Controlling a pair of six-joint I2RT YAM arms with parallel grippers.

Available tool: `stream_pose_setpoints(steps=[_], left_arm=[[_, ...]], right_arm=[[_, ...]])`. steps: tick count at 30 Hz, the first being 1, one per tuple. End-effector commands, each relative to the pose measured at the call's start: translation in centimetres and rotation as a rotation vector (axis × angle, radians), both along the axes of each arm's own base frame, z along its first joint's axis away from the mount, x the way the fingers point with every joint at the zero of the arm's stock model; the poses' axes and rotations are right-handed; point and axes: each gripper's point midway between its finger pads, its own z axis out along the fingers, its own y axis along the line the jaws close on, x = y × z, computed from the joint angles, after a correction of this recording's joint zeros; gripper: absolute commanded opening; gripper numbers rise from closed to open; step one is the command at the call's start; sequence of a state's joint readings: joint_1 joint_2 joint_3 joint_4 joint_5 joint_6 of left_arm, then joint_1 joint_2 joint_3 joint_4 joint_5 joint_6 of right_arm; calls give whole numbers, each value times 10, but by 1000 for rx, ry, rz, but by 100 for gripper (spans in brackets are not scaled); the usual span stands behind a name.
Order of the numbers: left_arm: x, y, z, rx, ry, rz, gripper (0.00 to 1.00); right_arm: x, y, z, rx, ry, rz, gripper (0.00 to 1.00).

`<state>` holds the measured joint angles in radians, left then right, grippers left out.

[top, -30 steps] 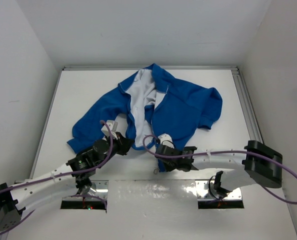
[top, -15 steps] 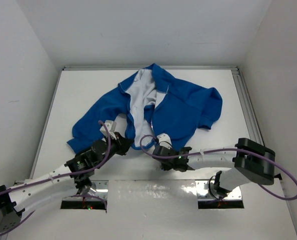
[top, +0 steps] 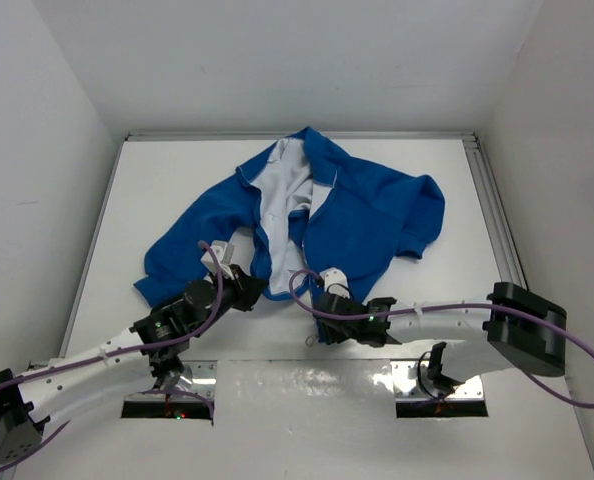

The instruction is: Zip up the jacket

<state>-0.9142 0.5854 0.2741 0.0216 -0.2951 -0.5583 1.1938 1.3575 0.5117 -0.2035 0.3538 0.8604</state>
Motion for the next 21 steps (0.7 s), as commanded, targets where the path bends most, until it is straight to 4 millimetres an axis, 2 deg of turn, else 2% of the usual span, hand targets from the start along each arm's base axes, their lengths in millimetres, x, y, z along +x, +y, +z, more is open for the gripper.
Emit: stream_pose_setpoints(steps=[1,11,14,16,18,20,21], left_arm=[[5,-6,25,-56,-36,-3,0],[3,-6,25,-71,-34,-8,0],[3,-5,26,-69,-32,-4,0],[2,-7,28,-86,-34,-10,0],[2,-8,30,-93,-39,-18,0],[3,-10,33,-99,-43,-20,0],[2,-11,35,-108,-45,-28,0]], right_arm=[[-2,10,4,50,9,13,37],[-5,3,-8,14,27,-1,15],[-7,4,-9,23,37,1,12],[-8,2,-10,16,39,-1,5],[-8,4,-8,31,37,-4,0],[-7,5,-6,49,30,0,0],[-2,9,3,82,-3,-6,0]])
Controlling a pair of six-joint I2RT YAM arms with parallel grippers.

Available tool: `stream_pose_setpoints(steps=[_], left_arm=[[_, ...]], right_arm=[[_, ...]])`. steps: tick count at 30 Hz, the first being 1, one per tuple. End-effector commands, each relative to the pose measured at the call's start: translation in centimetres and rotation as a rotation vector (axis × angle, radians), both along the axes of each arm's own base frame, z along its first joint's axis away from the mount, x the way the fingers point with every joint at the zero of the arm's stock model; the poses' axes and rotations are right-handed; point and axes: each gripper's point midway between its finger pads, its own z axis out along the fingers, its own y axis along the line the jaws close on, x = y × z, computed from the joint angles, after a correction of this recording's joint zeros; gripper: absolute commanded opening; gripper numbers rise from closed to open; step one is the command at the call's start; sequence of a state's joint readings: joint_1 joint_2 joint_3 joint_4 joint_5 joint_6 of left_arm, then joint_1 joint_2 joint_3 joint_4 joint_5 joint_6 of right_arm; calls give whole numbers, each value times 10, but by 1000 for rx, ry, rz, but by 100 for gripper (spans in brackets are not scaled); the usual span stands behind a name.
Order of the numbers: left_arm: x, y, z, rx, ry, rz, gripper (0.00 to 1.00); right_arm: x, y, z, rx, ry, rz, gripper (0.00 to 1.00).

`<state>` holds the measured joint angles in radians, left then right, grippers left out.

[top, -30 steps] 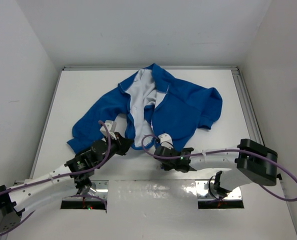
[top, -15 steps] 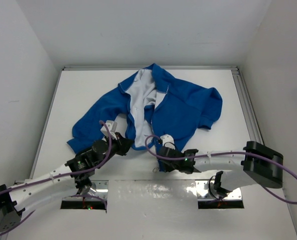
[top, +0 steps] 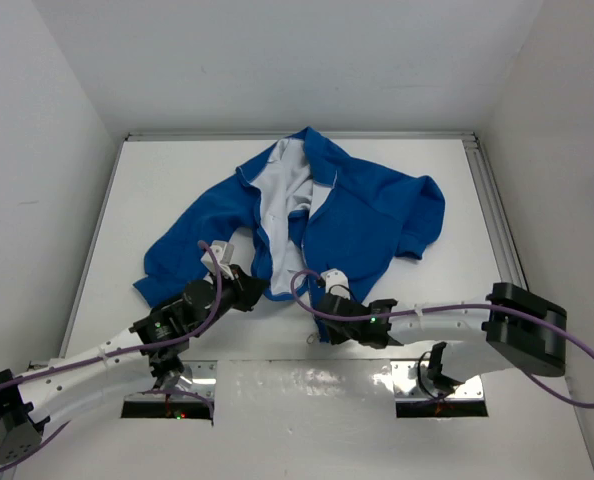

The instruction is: Zip up the jacket

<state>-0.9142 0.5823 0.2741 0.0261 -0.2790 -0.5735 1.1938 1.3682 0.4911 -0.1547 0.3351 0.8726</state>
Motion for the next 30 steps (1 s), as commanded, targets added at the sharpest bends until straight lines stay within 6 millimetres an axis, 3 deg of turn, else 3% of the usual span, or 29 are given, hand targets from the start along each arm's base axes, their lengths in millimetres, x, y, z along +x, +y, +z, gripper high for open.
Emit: stream_pose_setpoints(steps=[1,2,3,5,6,10,11,12,15,18,19,22,24,26,28,29,30], left_arm=[[4,-10,34,-94,-57,-18,0],[4,-11,36,-98,-57,-20,0],[5,-12,37,-97,-58,-25,0],[5,-14,41,-113,-62,-27,0],[5,-16,39,-115,-58,-31,0],[6,-17,38,-107,-46,-30,0],[6,-16,36,-105,-44,-26,0],[5,-15,36,-109,-44,-24,0],[6,-11,35,-103,-48,-12,0],[3,-16,34,-138,-37,-27,0],[2,-18,33,-145,-28,-35,0],[-1,-27,32,-138,7,-71,0],[-1,-26,30,-139,20,-64,0],[-2,-22,27,-134,21,-53,0],[-1,-16,24,-124,19,-28,0],[-1,-14,20,-115,26,-22,0],[-1,-12,20,-115,24,-15,0]], right_arm=[[2,3,10,71,-34,-10,0],[6,5,17,103,-63,-15,0],[16,18,42,212,-137,-14,0],[22,18,54,296,-229,9,0],[33,28,86,428,-320,-14,0],[39,28,116,534,-404,-22,0],[34,21,101,448,-368,-3,0],[32,25,104,425,-339,13,0],[9,19,64,348,-188,58,0],[13,16,67,428,-230,14,0],[23,17,83,466,-303,-1,0],[38,13,99,473,-451,20,0],[41,7,93,430,-473,22,0],[37,-1,69,349,-419,19,0],[18,3,45,339,-302,76,0],[13,8,44,335,-266,90,4],[5,-3,30,253,-203,96,10]])
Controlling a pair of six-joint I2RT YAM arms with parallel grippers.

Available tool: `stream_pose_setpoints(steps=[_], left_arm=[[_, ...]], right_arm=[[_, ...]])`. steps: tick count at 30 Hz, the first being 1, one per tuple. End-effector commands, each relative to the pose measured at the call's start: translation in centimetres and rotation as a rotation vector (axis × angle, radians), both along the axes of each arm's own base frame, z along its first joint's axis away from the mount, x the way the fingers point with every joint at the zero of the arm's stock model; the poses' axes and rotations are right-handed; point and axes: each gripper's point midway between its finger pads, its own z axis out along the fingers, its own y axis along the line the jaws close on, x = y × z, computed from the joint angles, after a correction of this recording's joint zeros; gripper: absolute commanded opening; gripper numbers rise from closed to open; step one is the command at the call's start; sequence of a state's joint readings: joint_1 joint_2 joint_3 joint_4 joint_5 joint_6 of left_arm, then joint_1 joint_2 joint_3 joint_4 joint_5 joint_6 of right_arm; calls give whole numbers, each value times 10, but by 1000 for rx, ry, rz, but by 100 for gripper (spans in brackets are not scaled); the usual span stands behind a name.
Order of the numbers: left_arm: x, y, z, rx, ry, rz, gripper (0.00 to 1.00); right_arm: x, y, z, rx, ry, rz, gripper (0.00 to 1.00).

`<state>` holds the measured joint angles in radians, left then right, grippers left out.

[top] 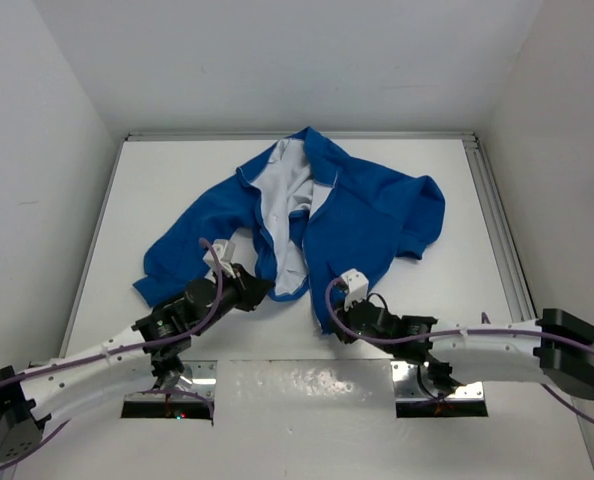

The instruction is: Zip up the jacket

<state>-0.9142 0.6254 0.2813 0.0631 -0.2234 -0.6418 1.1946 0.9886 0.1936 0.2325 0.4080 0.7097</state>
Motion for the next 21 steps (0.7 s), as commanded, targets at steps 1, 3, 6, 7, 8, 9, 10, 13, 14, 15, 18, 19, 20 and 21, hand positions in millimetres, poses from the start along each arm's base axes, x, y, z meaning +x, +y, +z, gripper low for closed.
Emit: stream_pose_setpoints(steps=[1,3,6,7,8,9,10,13,14,15,18,19,20,21], left_arm=[[5,2,20,-52,-32,29,0],[5,3,21,-32,-39,24,0],[8,3,24,-25,-49,31,0],[9,2,26,-26,-52,32,0],[9,2,28,-22,-57,29,0],[9,1,28,-16,-58,24,0],[10,0,27,-14,-56,24,0],[10,-1,24,-27,-49,23,0],[9,-2,24,-27,-48,19,0],[9,-2,25,-28,-49,18,0],[7,0,23,-37,-46,22,0],[7,0,28,-42,-51,22,0],[7,1,25,-34,-47,23,0],[7,2,28,-32,-49,27,0]], right_arm=[[-17,-4,-16,-106,109,44,16],[-16,-6,-4,-160,123,41,46],[-14,1,20,-157,104,68,61],[-12,8,31,-143,97,75,58],[-14,10,33,-147,105,86,53],[-14,12,33,-154,104,101,36],[-14,16,35,-156,104,114,27],[-12,13,22,-249,122,114,4],[-12,11,17,-274,127,113,2],[-11,10,10,-308,131,114,1],[-11,8,-1,-407,133,164,5],[-12,11,0,-428,134,204,11],[-11,12,-1,-447,127,219,15],[-16,14,-5,-461,147,254,20]])
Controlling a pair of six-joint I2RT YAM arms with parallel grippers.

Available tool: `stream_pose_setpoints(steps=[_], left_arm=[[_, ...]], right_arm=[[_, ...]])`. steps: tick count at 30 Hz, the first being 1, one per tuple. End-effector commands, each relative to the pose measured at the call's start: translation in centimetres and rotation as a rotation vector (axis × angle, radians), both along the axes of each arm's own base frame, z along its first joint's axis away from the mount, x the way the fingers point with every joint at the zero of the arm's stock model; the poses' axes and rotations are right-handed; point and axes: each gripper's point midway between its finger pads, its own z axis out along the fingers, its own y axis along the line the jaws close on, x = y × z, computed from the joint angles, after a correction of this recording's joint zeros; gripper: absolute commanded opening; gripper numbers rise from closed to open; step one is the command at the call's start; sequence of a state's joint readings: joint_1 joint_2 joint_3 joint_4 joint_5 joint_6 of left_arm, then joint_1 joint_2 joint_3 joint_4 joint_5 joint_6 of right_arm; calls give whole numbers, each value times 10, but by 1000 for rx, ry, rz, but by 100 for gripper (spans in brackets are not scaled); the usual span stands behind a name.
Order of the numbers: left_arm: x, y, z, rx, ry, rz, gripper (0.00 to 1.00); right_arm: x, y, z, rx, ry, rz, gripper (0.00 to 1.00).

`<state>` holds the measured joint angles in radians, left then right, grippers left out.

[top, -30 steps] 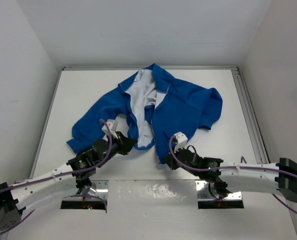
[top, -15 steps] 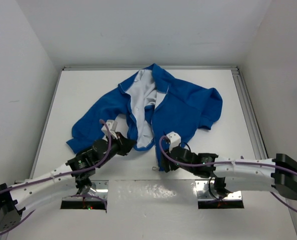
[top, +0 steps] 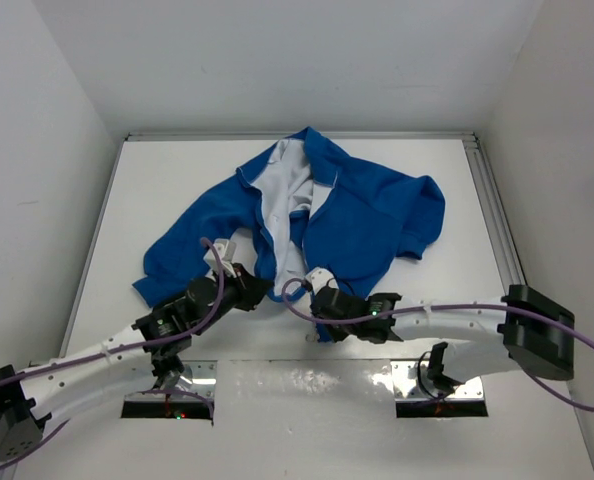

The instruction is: Zip up the jacket

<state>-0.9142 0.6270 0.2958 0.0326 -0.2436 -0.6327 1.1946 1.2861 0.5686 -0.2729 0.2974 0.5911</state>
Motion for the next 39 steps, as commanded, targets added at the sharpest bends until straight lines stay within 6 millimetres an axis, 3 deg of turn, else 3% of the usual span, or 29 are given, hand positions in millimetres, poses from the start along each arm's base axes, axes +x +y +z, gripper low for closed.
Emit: stream_pose_setpoints(steps=[1,7,11,21,25,33,39], left_arm=[[5,-1,29,-58,-52,11,0],[3,2,26,-70,-51,15,0],[2,1,27,-69,-51,10,0],[1,2,28,-74,-53,9,0],[1,3,28,-76,-57,10,0],[1,2,30,-80,-57,7,0],[0,2,30,-81,-57,6,0]], right_arm=[[-3,12,9,-27,3,126,25],[-10,14,2,-7,-19,266,46],[-5,20,1,6,-40,269,52],[6,20,-8,-20,-48,228,47],[7,9,-19,-57,-39,211,47],[0,-4,-34,-53,-1,174,44],[-10,-7,-41,-17,42,161,33]])
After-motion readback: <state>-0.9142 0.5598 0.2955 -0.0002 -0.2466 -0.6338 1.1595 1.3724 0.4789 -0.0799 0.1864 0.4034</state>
